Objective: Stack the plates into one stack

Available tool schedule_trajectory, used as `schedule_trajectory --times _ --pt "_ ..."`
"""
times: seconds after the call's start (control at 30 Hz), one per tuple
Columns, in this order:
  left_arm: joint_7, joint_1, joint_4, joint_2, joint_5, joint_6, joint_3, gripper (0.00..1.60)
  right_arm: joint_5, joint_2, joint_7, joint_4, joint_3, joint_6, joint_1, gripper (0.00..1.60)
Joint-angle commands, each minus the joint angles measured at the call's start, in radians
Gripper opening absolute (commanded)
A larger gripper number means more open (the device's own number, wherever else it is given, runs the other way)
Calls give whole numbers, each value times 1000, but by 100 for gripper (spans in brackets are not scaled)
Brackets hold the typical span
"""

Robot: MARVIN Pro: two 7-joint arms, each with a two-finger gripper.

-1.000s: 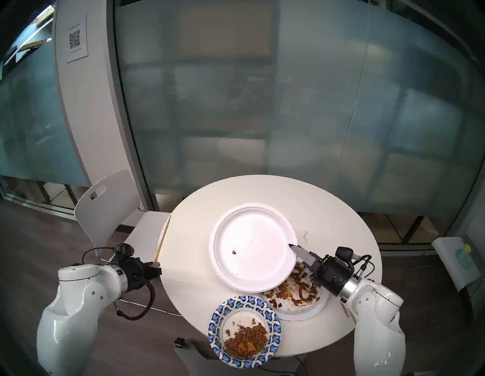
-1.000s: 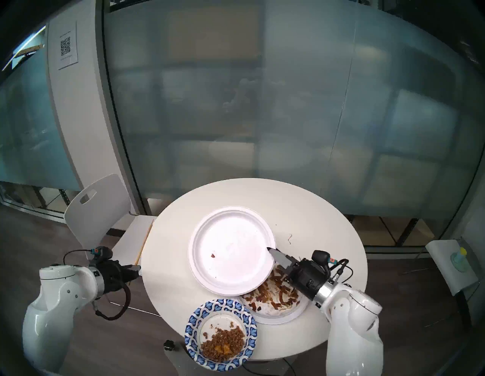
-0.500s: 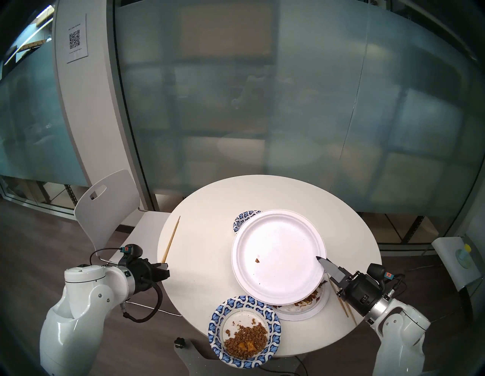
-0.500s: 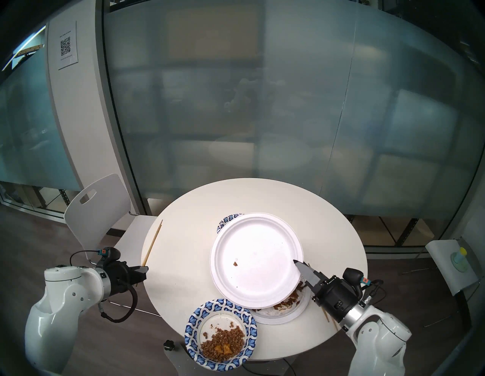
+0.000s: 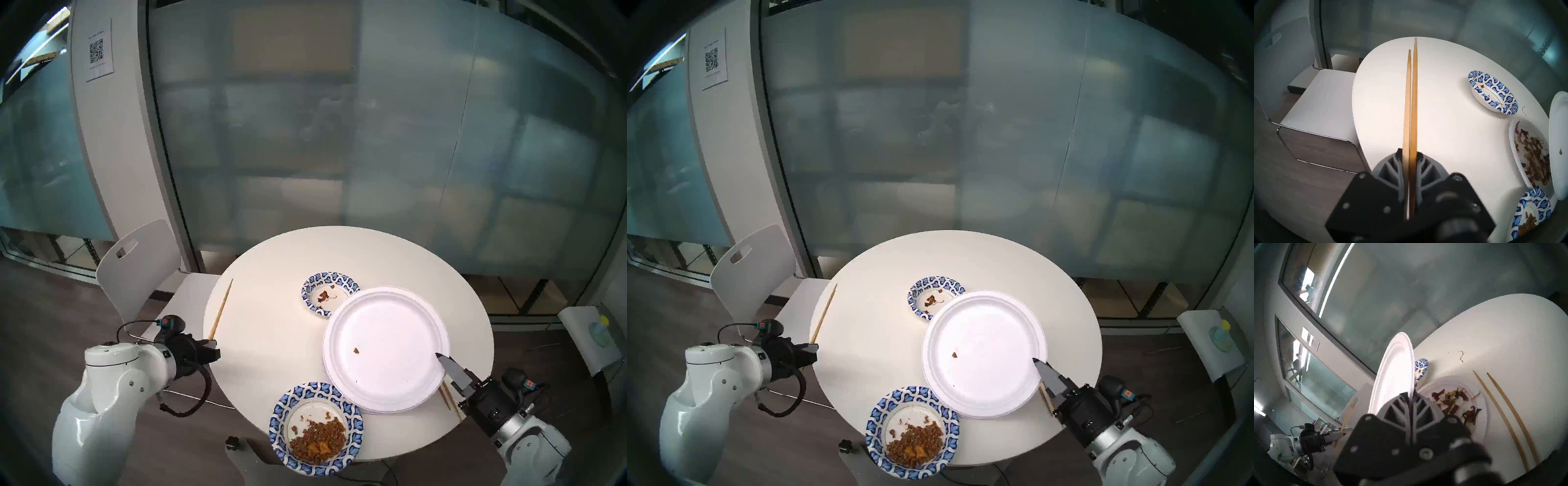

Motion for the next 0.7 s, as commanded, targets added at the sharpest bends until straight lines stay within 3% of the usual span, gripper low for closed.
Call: schedule_trajectory --times 0.0,0.47,0.67 --pt "3 12 -41 -9 -1 -2 5 0 32 -38 3 39 24 -42 14 0" --pt "13 19 -52 -10 0 0 -5 0 76 -7 -18 141 48 -64 76 0" --pt "11 19 -51 -10 0 1 -6 0 48 11 -34 172 32 -47 101 0"
